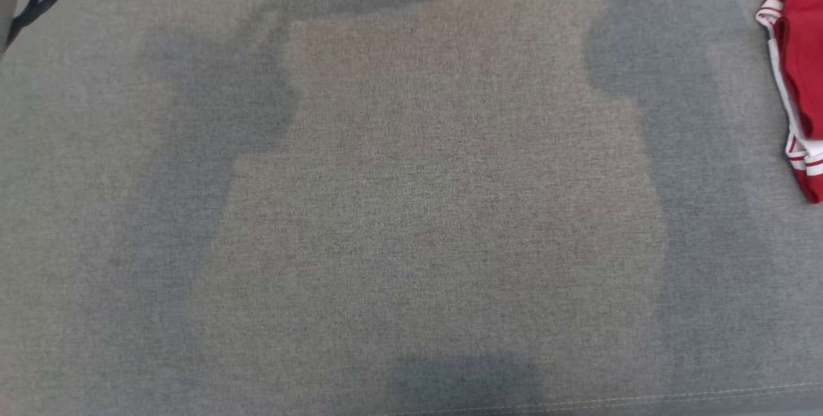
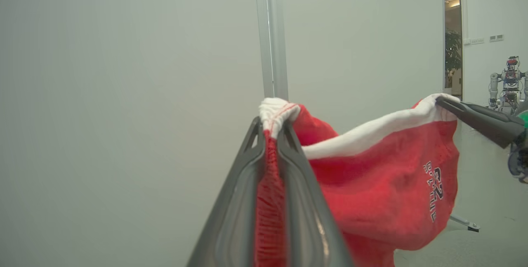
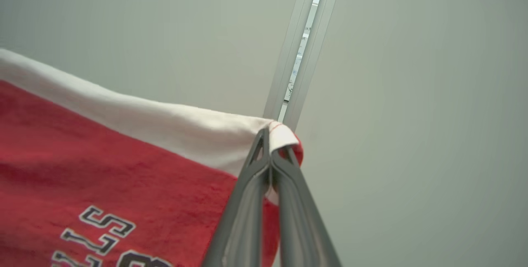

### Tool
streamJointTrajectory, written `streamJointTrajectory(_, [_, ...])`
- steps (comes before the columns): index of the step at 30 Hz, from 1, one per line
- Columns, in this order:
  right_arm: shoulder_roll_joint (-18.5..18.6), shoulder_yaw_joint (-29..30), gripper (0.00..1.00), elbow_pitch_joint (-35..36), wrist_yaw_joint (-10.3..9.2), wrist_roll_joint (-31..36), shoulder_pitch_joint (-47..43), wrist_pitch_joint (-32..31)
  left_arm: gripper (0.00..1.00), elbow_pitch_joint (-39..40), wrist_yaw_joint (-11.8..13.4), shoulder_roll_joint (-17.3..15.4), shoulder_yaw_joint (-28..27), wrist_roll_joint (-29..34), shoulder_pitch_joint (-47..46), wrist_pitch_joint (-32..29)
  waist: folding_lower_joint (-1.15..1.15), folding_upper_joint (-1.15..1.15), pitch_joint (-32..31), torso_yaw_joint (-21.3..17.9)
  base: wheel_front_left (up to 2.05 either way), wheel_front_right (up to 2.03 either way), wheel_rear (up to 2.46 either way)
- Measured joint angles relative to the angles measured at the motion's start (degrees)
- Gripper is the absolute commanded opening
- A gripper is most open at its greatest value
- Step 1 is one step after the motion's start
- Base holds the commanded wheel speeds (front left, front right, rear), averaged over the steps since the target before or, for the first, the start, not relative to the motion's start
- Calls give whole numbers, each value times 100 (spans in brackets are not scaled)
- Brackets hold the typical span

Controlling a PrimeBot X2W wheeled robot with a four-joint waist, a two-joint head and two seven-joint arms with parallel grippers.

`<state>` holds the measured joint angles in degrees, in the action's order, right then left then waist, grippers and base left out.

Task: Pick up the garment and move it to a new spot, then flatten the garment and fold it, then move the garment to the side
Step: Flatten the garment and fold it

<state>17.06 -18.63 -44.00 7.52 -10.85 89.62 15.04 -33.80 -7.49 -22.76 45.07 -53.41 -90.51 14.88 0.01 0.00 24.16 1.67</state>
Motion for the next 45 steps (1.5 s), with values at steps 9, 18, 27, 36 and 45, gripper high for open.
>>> streamJointTrajectory(9, [101,-291,0,468,1,-365,-1116,0,0,410,-1,93,-621,52,1446,24,0,0,610,-29,0,0,0])
streamJointTrajectory(18, [649,-661,0,1601,1,-1396,-3376,1,0,957,0,523,-1335,292,3707,23,0,0,858,-96,0,0,0])
streamJointTrajectory(27, [956,-855,0,2206,2,-2189,-5501,0,0,1368,0,1036,-1912,666,5879,24,-1,0,278,-143,0,0,0])
streamJointTrajectory(36, [971,-828,0,2191,2,-2531,-6938,0,0,1507,-3,1243,-1924,811,7446,23,-2,0,-682,-113,0,0,0])
streamJointTrajectory(45, [751,-933,0,2024,3,-2622,-7854,0,0,1437,-4,1276,-2023,869,8569,23,-2,0,-1677,-56,0,0,0])
